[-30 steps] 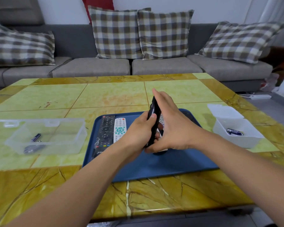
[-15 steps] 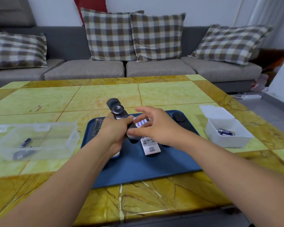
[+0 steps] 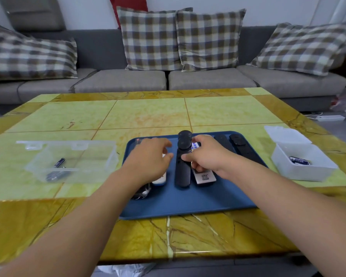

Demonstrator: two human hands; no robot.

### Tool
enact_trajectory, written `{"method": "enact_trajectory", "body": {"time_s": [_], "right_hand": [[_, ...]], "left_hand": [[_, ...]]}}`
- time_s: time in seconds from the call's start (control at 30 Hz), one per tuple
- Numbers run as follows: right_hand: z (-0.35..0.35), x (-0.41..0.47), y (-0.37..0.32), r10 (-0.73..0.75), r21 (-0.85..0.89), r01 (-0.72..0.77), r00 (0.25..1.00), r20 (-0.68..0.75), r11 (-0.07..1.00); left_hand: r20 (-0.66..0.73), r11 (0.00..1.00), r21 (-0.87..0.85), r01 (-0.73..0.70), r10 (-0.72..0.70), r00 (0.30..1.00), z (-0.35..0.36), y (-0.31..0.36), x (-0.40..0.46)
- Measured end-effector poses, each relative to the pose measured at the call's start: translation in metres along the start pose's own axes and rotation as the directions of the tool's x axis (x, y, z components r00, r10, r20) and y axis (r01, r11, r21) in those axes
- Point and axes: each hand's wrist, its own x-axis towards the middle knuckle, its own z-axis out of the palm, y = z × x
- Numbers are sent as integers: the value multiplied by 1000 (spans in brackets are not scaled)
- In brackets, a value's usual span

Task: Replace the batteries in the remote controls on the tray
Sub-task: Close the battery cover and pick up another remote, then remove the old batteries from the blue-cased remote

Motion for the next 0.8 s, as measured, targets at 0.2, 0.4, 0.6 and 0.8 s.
{"method": "enact_trajectory", "body": {"time_s": [0.2,0.4,0.6,0.8], "right_hand": [[25,-5,-6,-147,-338,105,984,-101,935],[47,-20,-21,-459,-591,284,872,-167,755],[77,-22,-30,-245,-646,192,970,8,739],[75,-18,-40,-21,-474,26,1000,17,880]], "left_hand": [[64,949,301,92,-116,991,-7,-28,0],[74,960,277,50,-73,995,-8,-40,-1],[70,965,257,60,-81,994,-14,-56,-3],[57,974,221,42,-56,997,-15,-61,-7]]}}
